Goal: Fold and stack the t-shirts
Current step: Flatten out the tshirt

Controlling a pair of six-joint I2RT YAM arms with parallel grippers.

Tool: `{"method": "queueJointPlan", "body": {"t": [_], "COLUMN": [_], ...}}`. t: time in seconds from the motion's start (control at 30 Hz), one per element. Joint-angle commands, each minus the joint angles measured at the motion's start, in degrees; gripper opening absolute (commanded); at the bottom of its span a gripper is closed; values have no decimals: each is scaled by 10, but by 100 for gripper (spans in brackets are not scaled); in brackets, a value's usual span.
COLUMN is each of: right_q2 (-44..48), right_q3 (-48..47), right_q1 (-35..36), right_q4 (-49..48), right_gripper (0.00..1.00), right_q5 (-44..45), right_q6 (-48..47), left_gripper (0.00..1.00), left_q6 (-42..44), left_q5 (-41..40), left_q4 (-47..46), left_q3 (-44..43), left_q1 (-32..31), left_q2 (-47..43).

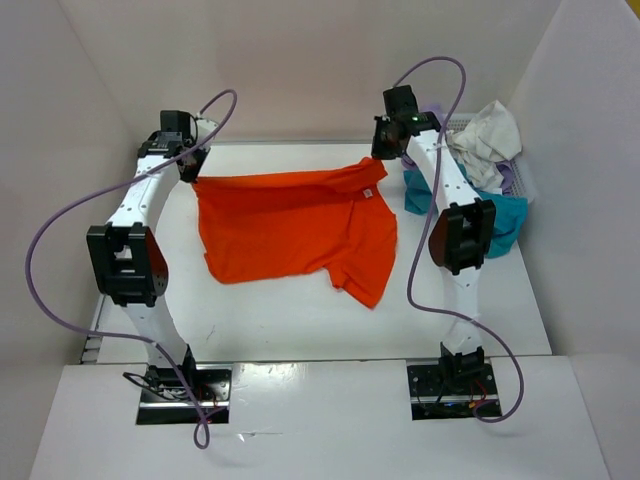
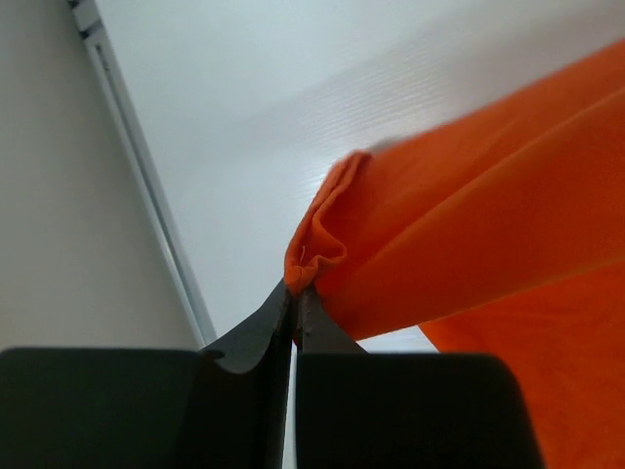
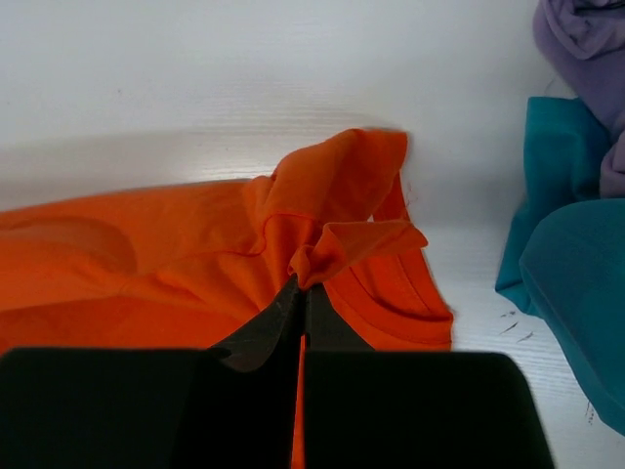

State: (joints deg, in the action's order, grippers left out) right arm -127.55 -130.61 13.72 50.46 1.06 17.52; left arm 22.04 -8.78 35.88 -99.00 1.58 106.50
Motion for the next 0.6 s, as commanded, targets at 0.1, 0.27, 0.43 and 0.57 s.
{"method": "queueJointPlan", "body": {"t": [0.1,0.27,0.43,0.57], "right_q2": [23,53,69,46], "right_q3": [1,68,136,138], "right_q1": [-9,4,48,72], "right_q4": [-19,-18,1,-13], "right_gripper": [0,0,8,52], "right_q5": [-30,-84,-98,-142], "right_q6": [0,0,0,-14], "left_gripper": [0,0,0,0], "left_q6": [-15,-21,-21,-39], "left_q5": [11,17,17,32], "left_q4": [-25,-18,-18,-18], "left_q3": [-22,-6,57,87], "left_q1": [1,1,1,1], "left_q2": [18,-12,-52,-52]}}
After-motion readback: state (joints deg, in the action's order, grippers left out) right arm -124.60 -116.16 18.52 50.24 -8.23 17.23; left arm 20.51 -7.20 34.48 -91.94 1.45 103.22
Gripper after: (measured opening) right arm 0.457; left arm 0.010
